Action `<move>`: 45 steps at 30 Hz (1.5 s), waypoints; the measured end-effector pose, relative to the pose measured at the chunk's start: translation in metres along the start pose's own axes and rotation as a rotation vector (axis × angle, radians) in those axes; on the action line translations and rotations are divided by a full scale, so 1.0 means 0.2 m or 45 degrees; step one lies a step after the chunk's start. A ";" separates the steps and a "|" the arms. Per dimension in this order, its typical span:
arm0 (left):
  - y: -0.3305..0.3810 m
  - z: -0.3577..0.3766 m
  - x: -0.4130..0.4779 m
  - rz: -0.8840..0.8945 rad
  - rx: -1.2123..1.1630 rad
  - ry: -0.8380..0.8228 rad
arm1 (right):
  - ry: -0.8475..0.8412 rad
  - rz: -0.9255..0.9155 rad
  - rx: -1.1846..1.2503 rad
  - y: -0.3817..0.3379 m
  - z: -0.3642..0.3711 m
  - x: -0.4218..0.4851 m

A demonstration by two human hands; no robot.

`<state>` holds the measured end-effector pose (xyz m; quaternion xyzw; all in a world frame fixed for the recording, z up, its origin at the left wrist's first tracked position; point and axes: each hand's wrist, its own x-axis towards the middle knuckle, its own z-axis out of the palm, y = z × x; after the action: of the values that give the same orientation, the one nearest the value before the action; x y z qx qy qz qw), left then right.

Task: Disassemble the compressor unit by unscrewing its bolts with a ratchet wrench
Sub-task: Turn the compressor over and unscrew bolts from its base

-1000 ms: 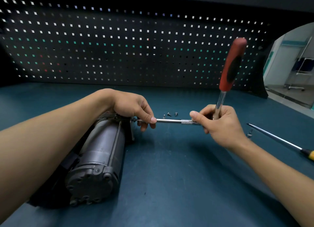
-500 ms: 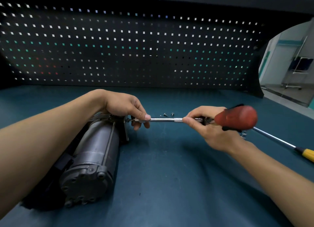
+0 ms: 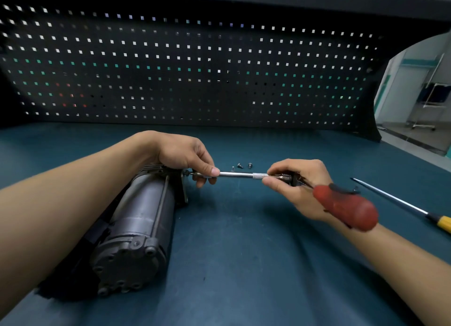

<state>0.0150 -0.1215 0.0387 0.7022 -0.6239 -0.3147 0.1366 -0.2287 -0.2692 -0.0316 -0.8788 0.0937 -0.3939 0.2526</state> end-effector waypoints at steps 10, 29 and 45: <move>-0.02 0.00 0.00 0.008 0.042 -0.002 | 0.005 0.632 0.492 -0.03 0.03 0.04; -0.03 -0.01 0.01 0.013 0.013 -0.009 | -0.093 1.387 1.067 -0.02 -0.02 0.08; 0.01 0.00 0.01 -0.045 0.136 -0.102 | 0.042 0.757 0.634 -0.03 0.01 0.04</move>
<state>0.0130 -0.1238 0.0384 0.7063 -0.6322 -0.3113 0.0681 -0.2229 -0.2656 -0.0247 -0.7186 0.2497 -0.3283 0.5599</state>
